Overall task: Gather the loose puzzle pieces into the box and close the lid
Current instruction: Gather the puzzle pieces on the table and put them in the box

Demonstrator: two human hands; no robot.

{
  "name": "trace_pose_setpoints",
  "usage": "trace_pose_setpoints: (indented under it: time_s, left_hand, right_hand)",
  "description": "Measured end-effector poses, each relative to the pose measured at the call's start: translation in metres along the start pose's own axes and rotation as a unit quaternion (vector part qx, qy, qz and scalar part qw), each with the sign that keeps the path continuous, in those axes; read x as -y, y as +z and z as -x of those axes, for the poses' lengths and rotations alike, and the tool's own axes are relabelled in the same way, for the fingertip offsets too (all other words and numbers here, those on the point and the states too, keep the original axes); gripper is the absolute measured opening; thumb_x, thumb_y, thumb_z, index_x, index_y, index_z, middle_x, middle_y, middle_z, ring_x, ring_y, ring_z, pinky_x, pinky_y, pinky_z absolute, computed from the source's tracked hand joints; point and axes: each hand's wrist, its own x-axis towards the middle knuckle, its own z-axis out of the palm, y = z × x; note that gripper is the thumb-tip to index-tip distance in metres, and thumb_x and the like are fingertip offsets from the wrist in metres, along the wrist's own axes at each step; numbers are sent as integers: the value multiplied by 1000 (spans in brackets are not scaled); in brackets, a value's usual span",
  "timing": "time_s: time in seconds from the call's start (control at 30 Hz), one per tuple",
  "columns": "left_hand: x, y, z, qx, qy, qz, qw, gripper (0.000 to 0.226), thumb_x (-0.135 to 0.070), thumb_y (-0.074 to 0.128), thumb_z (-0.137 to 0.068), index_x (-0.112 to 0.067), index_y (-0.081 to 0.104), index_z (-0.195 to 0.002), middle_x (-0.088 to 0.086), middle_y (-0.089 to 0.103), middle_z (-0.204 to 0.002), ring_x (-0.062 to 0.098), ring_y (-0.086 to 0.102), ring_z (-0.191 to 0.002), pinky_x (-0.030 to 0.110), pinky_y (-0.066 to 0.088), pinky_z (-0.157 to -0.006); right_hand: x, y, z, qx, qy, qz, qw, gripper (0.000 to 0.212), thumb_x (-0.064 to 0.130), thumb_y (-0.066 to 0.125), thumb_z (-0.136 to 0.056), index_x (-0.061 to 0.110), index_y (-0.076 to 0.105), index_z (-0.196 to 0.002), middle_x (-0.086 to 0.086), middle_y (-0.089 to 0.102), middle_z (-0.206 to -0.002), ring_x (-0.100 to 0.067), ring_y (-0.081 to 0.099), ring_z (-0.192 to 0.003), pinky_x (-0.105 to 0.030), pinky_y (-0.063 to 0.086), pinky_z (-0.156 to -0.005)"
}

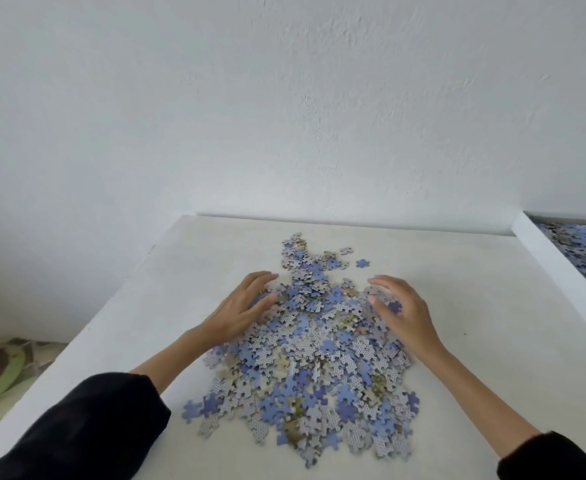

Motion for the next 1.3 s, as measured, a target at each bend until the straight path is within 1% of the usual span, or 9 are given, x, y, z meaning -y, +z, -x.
trace_pose_setpoints:
  time_s: [0.1,0.23,0.33,0.47,0.6,0.8,0.97,1.17,1.3]
  left_hand:
    - [1,-15,-21,-31,7,42,999,55,-56,30,-94,-23,42,-136,-5,38,-140,7,39,-124,28,31,-103]
    - [16,-31,-65,-12,-26,64,998,47,-43,34,-97,-21,40,-138,1,38,-143,15,37,-130,29,27,-104]
    - [27,-29,-93,21,-43,80,996,49,-45,33,-97,-26,35,-141,0,34,-147,17,31,-135,31,23,-106]
    - [37,-18,-123,39,-22,67,997,51,-51,30,-97,-30,33,-143,-1,34,-149,17,29,-136,35,18,-108]
    - [41,-11,-147,50,3,57,997,68,-68,24,-86,-34,29,-144,-6,31,-150,11,27,-136,31,16,-107]
    - [38,-4,-170,93,37,24,995,63,-60,23,-88,-31,30,-144,-7,27,-152,10,19,-140,24,7,-107]
    - [28,-2,-154,109,54,11,992,70,-61,22,-86,-24,32,-144,-4,27,-153,11,21,-140,24,9,-108]
    - [16,-5,-110,141,81,16,987,60,-48,25,-91,-21,34,-144,0,32,-151,13,28,-138,29,17,-113]
    - [15,-17,-79,146,74,67,984,62,-59,29,-88,-29,32,-143,-8,38,-147,7,36,-133,30,27,-109]
  right_hand:
    - [1,-7,-22,-41,10,-10,999,27,26,57,-89,23,59,-116,9,57,-118,-16,50,-117,-37,36,-101]
    - [-6,-7,-62,43,63,4,997,36,38,51,-91,28,52,-125,7,49,-134,-14,40,-127,-35,29,-106]
    - [-12,-2,-81,93,86,5,992,43,45,48,-90,33,46,-131,7,42,-141,-13,33,-132,-41,27,-110]
    - [-14,10,-97,117,96,-28,988,43,44,45,-92,35,42,-134,7,37,-144,-13,29,-135,-40,23,-112]
    - [-15,20,-112,141,87,-24,986,42,39,43,-95,33,40,-136,5,34,-146,-12,27,-136,-44,20,-114]
    - [-16,30,-127,155,74,-25,985,40,27,42,-97,34,40,-136,0,30,-148,-14,21,-139,-41,16,-114]
    - [-8,39,-120,187,39,12,982,42,17,38,-97,30,41,-136,6,32,-147,-8,18,-138,-46,14,-114]
    - [3,34,-91,213,-5,27,977,46,7,44,-93,27,42,-135,2,37,-144,-10,26,-134,-42,19,-113]
    - [7,13,-72,219,13,-16,976,40,23,48,-94,28,42,-134,8,44,-139,-7,38,-128,-40,29,-110]
